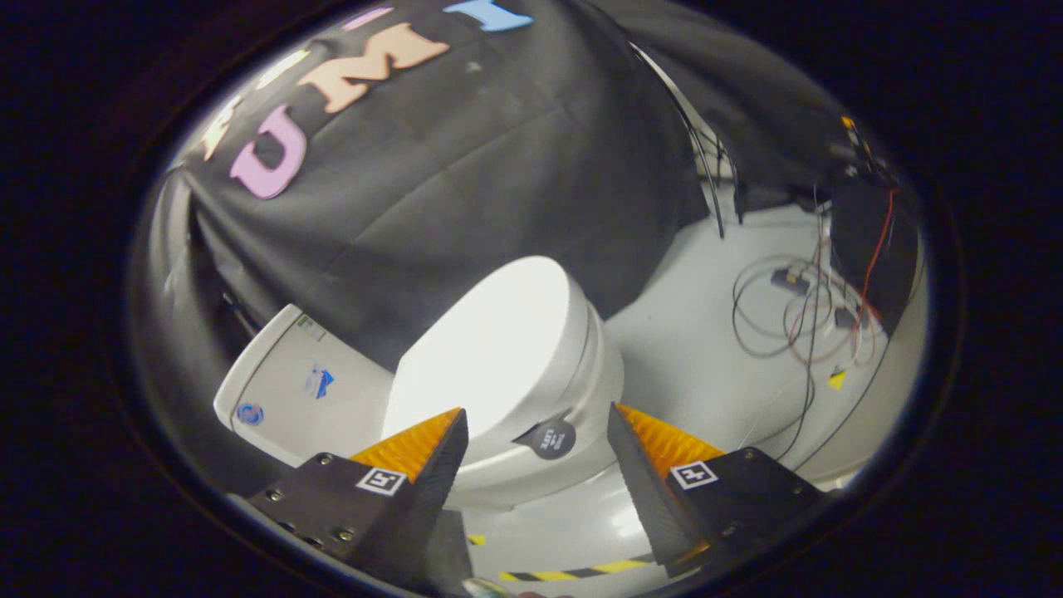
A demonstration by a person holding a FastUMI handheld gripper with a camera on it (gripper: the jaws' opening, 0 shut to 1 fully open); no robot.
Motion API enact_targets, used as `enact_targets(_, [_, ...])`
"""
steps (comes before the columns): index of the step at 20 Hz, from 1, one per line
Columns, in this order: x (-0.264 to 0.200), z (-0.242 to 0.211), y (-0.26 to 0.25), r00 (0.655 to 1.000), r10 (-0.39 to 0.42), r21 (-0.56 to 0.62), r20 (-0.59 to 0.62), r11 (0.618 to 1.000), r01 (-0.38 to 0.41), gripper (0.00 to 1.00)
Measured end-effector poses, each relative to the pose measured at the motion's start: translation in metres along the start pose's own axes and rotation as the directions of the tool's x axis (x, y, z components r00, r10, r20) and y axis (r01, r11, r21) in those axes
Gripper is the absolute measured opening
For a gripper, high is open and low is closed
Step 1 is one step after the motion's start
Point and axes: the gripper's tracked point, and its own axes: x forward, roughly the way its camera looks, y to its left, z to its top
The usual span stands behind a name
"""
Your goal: Open the toilet lid.
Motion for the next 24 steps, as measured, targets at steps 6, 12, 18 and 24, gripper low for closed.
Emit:
enact_targets(6, [0.037,-0.019,-0.008,0.995,-0.01,0.256,-0.1,0.966,0.035,0.97])
enact_targets(12, [0.066,-0.029,-0.029,0.986,-0.053,0.306,-0.161,0.947,0.101,0.84])
enact_targets(18, [0.083,-0.05,-0.016,0.978,0.019,0.355,-0.21,0.933,0.058,0.32])
enact_targets(24, [0.086,-0.046,-0.014,0.983,0.054,0.32,-0.177,0.948,0.006,0.12])
